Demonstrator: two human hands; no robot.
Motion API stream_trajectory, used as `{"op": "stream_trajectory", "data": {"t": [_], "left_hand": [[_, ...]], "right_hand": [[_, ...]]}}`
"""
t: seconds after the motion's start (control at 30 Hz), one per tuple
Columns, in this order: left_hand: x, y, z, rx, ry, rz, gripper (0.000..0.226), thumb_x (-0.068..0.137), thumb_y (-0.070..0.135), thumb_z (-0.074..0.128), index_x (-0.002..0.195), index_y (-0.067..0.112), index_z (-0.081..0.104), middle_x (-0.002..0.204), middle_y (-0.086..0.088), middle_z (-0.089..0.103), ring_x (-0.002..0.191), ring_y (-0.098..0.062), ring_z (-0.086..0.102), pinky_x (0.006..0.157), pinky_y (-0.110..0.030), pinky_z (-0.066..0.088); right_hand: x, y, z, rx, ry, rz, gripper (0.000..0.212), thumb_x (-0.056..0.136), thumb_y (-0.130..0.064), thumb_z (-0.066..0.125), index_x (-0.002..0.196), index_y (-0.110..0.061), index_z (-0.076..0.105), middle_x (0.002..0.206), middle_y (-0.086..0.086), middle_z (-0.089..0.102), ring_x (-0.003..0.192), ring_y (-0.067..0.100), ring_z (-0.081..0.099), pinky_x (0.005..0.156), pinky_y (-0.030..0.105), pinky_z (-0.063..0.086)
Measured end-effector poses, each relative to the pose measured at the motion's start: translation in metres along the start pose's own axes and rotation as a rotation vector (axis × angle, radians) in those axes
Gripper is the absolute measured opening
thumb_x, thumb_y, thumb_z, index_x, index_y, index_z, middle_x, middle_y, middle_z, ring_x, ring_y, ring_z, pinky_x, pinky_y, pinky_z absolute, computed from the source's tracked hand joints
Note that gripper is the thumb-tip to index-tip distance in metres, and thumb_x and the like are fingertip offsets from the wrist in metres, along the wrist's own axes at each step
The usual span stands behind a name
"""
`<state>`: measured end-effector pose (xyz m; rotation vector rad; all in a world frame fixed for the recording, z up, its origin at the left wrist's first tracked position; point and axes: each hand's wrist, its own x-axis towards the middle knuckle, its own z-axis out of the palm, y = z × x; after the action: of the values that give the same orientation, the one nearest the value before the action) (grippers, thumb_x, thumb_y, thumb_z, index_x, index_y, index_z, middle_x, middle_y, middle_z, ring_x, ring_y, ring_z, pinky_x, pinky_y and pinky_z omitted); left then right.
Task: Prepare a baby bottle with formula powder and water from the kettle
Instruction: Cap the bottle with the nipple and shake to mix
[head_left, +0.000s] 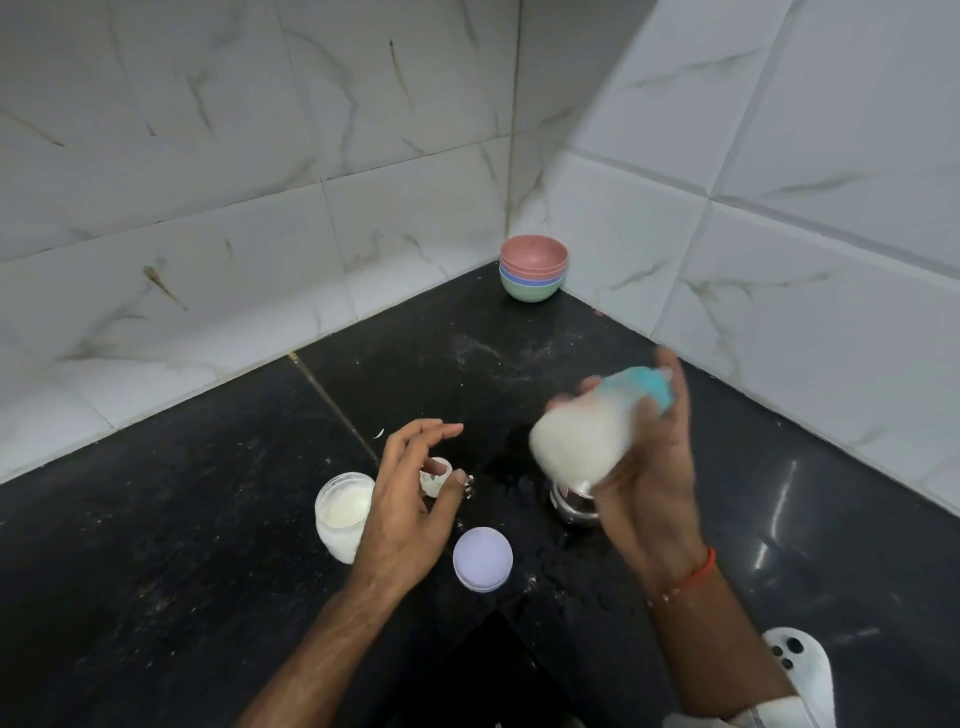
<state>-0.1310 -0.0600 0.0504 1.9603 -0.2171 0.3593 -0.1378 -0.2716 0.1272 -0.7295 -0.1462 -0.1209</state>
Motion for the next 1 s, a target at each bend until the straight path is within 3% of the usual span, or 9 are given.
{"op": "stream_trajectory", "data": {"t": [0.1, 0.17, 0.27, 0.33, 0.43, 0.57, 0.67, 0.83, 1.0], "left_hand": [[-0.003, -0.001, 0.0, 0.006, -0.006, -0.017, 0.049, 0.094, 0.005, 0.071, 0.132, 0.034, 0.062, 0.138, 0.02, 0.049, 0.094, -0.018, 0.065, 0.069, -0.011, 0.047], [-0.004, -0.001, 0.001, -0.003, -0.01, -0.011, 0.049, 0.094, 0.004, 0.071, 0.132, 0.034, 0.062, 0.138, 0.021, 0.049, 0.094, -0.018, 0.065, 0.068, -0.011, 0.047], [-0.004, -0.002, 0.002, 0.004, -0.016, -0.01, 0.051, 0.094, 0.003, 0.071, 0.132, 0.036, 0.062, 0.138, 0.022, 0.048, 0.094, -0.019, 0.065, 0.072, -0.011, 0.048], [-0.003, -0.001, 0.001, 0.013, -0.03, -0.007, 0.053, 0.094, 0.004, 0.071, 0.133, 0.038, 0.06, 0.139, 0.021, 0.048, 0.096, -0.018, 0.065, 0.076, -0.012, 0.049], [-0.001, 0.001, 0.001, 0.002, -0.018, -0.003, 0.052, 0.094, 0.003, 0.071, 0.132, 0.037, 0.061, 0.138, 0.02, 0.049, 0.095, -0.018, 0.065, 0.074, -0.012, 0.048], [-0.004, -0.001, -0.001, 0.005, -0.012, -0.017, 0.049, 0.094, 0.006, 0.071, 0.132, 0.036, 0.063, 0.137, 0.023, 0.049, 0.094, -0.017, 0.065, 0.07, -0.012, 0.047], [-0.004, -0.002, 0.0, 0.0, -0.02, -0.018, 0.049, 0.094, 0.006, 0.072, 0.131, 0.039, 0.062, 0.137, 0.023, 0.049, 0.093, -0.017, 0.066, 0.067, -0.012, 0.048], [-0.002, -0.003, 0.002, -0.033, -0.054, -0.017, 0.056, 0.091, 0.003, 0.075, 0.131, 0.04, 0.061, 0.138, 0.017, 0.05, 0.094, -0.015, 0.063, 0.075, -0.012, 0.048], [0.001, -0.001, 0.0, -0.015, -0.018, -0.008, 0.053, 0.093, 0.003, 0.071, 0.13, 0.039, 0.062, 0.137, 0.021, 0.05, 0.094, -0.018, 0.066, 0.073, -0.01, 0.046]], "right_hand": [[0.013, 0.004, -0.01, 0.386, 0.285, -0.053, 0.037, 0.102, -0.043, 0.057, 0.122, -0.013, 0.063, 0.111, 0.002, 0.078, 0.099, 0.014, 0.076, 0.093, 0.031, 0.061], [0.011, 0.011, -0.015, 0.19, 0.218, -0.032, 0.053, 0.093, -0.04, 0.072, 0.136, -0.014, 0.054, 0.115, 0.008, 0.075, 0.104, 0.019, 0.074, 0.094, 0.038, 0.062], [0.001, 0.009, -0.014, -0.487, -0.408, 0.147, 0.089, 0.075, -0.015, 0.091, 0.146, -0.035, 0.041, 0.124, 0.031, 0.058, 0.103, 0.047, 0.067, 0.093, 0.058, 0.058], [-0.003, 0.005, -0.012, -0.699, -0.716, 0.268, 0.096, 0.073, -0.003, 0.09, 0.148, -0.037, 0.04, 0.134, 0.025, 0.051, 0.105, 0.045, 0.065, 0.092, 0.054, 0.058], [-0.001, 0.008, -0.011, -0.414, -0.401, 0.119, 0.084, 0.077, -0.012, 0.088, 0.144, -0.034, 0.044, 0.12, 0.032, 0.059, 0.098, 0.053, 0.066, 0.091, 0.064, 0.057], [0.016, 0.009, -0.015, 0.412, 0.282, -0.038, 0.042, 0.096, -0.043, 0.068, 0.125, -0.014, 0.064, 0.123, 0.006, 0.073, 0.111, 0.02, 0.072, 0.096, 0.036, 0.06], [0.009, 0.021, -0.013, 0.262, 0.231, -0.007, 0.042, 0.101, -0.036, 0.06, 0.138, -0.015, 0.055, 0.123, 0.009, 0.071, 0.11, 0.019, 0.07, 0.094, 0.037, 0.061], [-0.004, 0.023, -0.001, -0.733, -0.62, 0.128, 0.094, 0.076, -0.004, 0.086, 0.147, -0.044, 0.038, 0.137, 0.026, 0.052, 0.113, 0.037, 0.066, 0.097, 0.06, 0.057], [0.008, 0.025, -0.011, 0.124, 0.049, 0.035, 0.052, 0.093, -0.034, 0.075, 0.138, -0.026, 0.053, 0.134, 0.023, 0.062, 0.115, 0.039, 0.064, 0.097, 0.051, 0.058]]}}
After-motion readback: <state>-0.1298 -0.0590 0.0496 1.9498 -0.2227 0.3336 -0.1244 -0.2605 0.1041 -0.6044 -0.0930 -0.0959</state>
